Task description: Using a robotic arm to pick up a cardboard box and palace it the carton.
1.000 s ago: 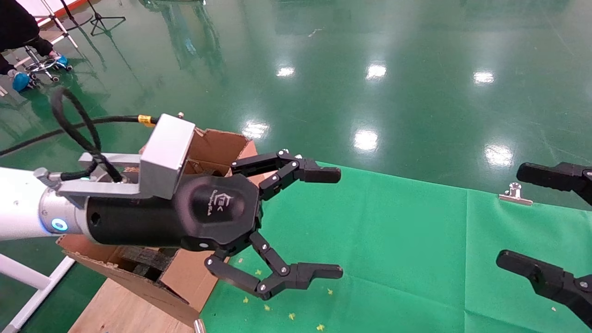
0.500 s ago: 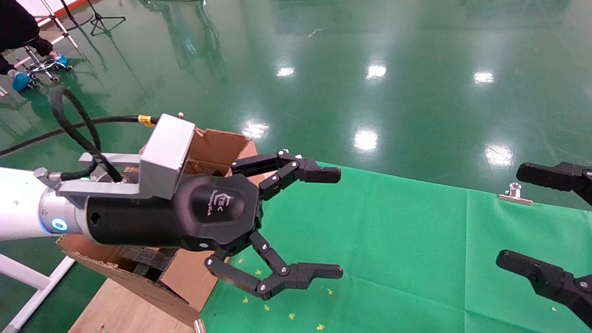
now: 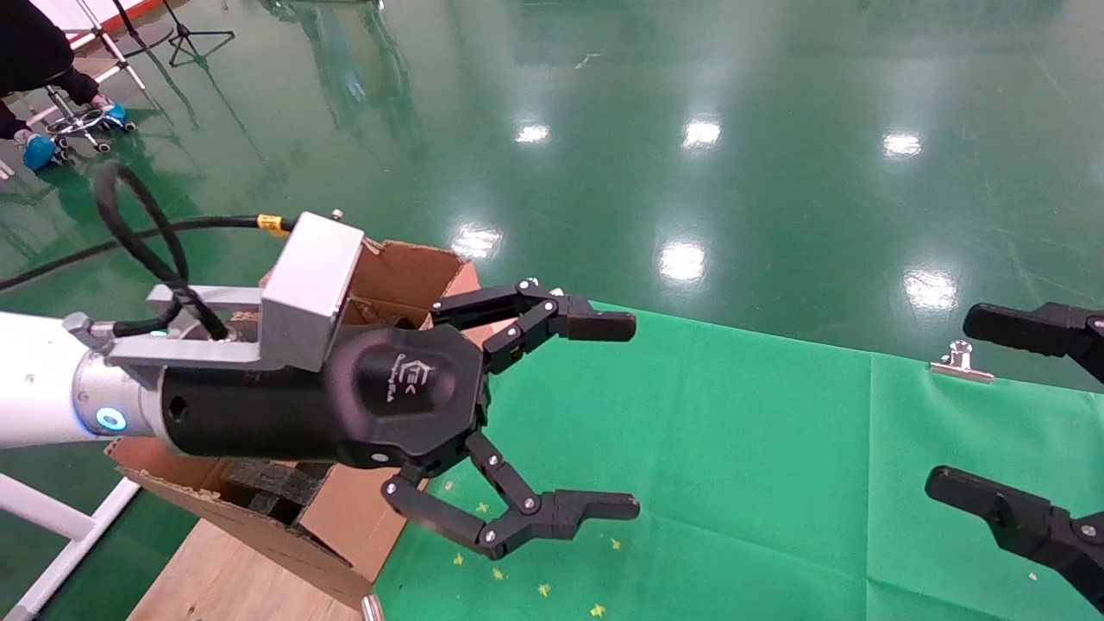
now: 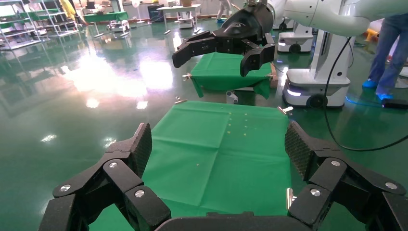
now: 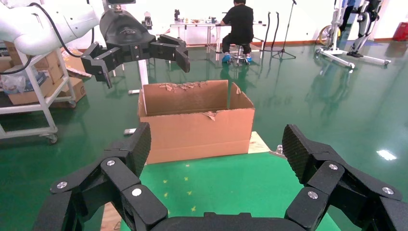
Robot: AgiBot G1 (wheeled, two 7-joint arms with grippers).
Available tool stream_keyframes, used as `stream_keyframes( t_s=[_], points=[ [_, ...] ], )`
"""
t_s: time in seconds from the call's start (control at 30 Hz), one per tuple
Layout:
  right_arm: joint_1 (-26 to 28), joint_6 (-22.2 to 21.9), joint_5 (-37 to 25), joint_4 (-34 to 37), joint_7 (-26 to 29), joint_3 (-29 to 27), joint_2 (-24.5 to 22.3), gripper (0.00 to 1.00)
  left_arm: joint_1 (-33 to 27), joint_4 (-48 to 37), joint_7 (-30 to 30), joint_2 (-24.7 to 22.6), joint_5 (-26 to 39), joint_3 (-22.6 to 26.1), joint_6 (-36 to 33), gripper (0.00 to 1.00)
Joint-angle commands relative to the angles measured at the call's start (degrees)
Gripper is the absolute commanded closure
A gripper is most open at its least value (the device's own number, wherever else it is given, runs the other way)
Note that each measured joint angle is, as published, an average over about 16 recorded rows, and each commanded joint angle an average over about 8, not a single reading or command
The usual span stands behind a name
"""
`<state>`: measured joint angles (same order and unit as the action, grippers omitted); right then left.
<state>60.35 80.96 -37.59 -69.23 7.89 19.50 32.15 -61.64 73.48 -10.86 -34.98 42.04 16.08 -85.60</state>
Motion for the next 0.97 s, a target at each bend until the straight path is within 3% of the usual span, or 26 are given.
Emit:
stream_keyframes(
  t_s=[0.03,0.97],
  points=[
    [0.0,0.0,0.0,0.0,0.0,0.0,0.0,0.00,0.0,0.0,0.0,0.0,0.0,0.0,0.0,0.00],
    [0.0,0.0,0.0,0.0,0.0,0.0,0.0,0.00,0.0,0.0,0.0,0.0,0.0,0.0,0.0,0.00]
  ],
)
